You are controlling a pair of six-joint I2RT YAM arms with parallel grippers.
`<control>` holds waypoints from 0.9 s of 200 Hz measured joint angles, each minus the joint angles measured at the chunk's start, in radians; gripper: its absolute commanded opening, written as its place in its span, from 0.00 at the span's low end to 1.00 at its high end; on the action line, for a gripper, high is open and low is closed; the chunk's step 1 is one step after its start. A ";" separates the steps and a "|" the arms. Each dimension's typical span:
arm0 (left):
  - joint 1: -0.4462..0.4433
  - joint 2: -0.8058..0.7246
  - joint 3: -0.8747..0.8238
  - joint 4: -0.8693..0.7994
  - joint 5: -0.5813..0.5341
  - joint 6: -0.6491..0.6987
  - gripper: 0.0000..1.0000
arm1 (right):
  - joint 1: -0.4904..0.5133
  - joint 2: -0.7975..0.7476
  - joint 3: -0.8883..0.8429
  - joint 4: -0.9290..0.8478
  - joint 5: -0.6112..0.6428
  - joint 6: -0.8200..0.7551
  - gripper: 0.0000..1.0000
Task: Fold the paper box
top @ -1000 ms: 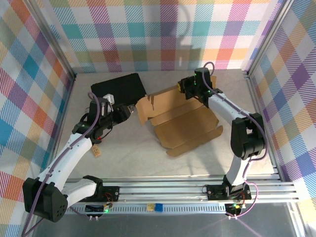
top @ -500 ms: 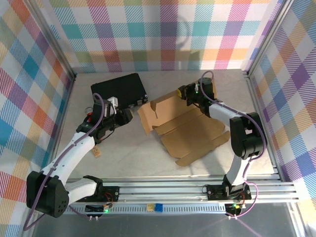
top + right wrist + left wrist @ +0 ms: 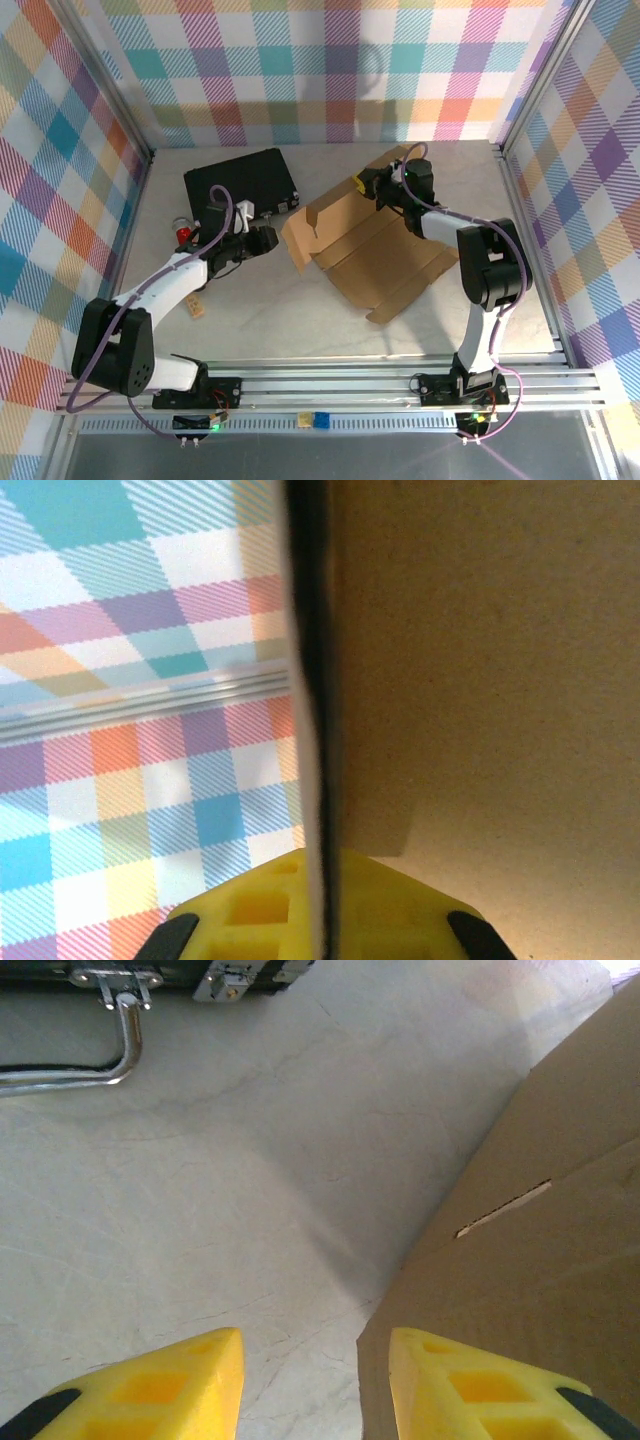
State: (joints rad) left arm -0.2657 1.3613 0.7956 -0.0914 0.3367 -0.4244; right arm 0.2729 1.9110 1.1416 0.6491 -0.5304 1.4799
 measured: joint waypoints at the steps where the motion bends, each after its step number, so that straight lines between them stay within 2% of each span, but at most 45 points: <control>1: 0.000 0.000 0.000 0.001 0.002 0.000 0.41 | -0.001 0.000 -0.002 0.004 -0.003 0.000 0.00; 60: -0.014 0.001 -0.005 0.074 0.069 0.018 0.43 | -0.022 0.057 -0.039 0.143 -0.063 0.013 0.00; 116: -0.049 0.005 -0.031 0.138 0.118 0.063 0.43 | -0.026 0.061 -0.036 0.150 -0.084 0.025 0.00; 180: -0.142 0.024 -0.031 0.166 0.134 0.130 0.46 | -0.026 0.084 0.009 0.147 -0.084 0.041 0.00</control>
State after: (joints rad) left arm -0.4072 1.3857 0.7643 0.0750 0.4709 -0.2947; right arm 0.2470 1.9945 1.1503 0.7959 -0.6147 1.5211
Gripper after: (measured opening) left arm 0.455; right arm 0.048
